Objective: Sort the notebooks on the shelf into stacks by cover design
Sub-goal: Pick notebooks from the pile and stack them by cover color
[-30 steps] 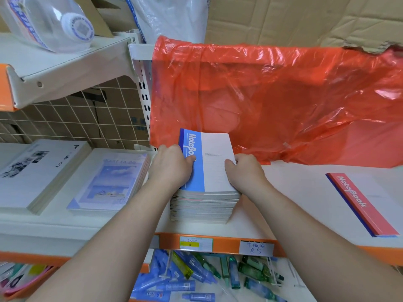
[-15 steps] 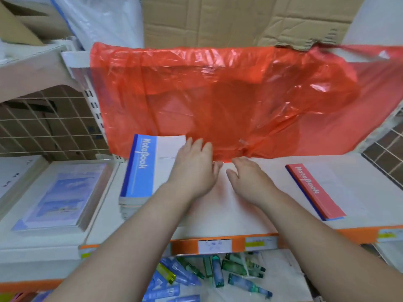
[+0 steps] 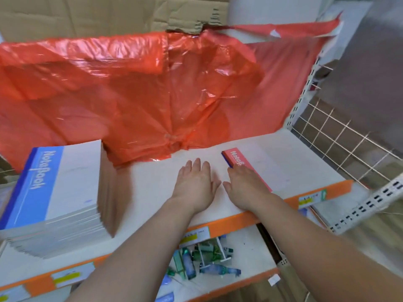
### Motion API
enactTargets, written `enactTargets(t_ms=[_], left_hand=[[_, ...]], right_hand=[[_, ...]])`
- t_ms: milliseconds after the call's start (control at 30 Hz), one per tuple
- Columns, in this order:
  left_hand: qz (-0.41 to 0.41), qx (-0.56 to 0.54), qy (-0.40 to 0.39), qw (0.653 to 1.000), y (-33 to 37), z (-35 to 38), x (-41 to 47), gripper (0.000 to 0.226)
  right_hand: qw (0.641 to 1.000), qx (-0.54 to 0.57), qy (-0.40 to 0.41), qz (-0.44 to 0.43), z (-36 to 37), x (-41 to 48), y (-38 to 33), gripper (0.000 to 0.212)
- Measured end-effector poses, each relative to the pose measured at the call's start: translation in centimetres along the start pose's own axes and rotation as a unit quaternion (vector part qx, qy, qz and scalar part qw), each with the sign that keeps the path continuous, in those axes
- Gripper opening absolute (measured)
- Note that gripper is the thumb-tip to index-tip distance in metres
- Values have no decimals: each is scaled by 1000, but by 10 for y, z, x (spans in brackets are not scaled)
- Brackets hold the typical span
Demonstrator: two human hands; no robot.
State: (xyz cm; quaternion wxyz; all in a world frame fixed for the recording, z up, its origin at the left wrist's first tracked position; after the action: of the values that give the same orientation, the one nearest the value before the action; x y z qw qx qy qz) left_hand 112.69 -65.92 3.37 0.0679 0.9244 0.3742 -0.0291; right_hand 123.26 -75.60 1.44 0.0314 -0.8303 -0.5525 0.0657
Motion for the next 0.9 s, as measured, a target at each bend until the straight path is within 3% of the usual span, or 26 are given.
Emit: enactTargets(t_ms=[200,500,633,733,900], left_hand=[[14,-4,-7,1000,8,8,20,62],[14,-26,-42,999,9,9,33,65],[12,-28,-58,998,6,13,36,65],[8,-31,-67,997,3,15,37,65],[7,-30,-70,997,-3,18,38,65]], right_hand=[[999,26,2,32,3,-1,15,55],[998,16,-8,64,8,5,30,53],[991,21,-42,123,16,7,38,57],[985,26,-62,158,25,2,45,52],[989,24,-36,139,22,1,48,38]])
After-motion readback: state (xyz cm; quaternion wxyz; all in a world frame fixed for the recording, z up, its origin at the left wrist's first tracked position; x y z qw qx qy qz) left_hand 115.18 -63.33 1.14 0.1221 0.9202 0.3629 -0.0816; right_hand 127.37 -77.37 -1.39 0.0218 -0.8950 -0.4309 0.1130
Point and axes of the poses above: each hand's wrist, its own x-axis towards the middle knuckle, its own z-axis out of the palm, y = z × x, the point moved 4 cm from there along x, towards the middle knuckle, and after that the axes turned 14 degrees about -z, right-handed, at the moved point
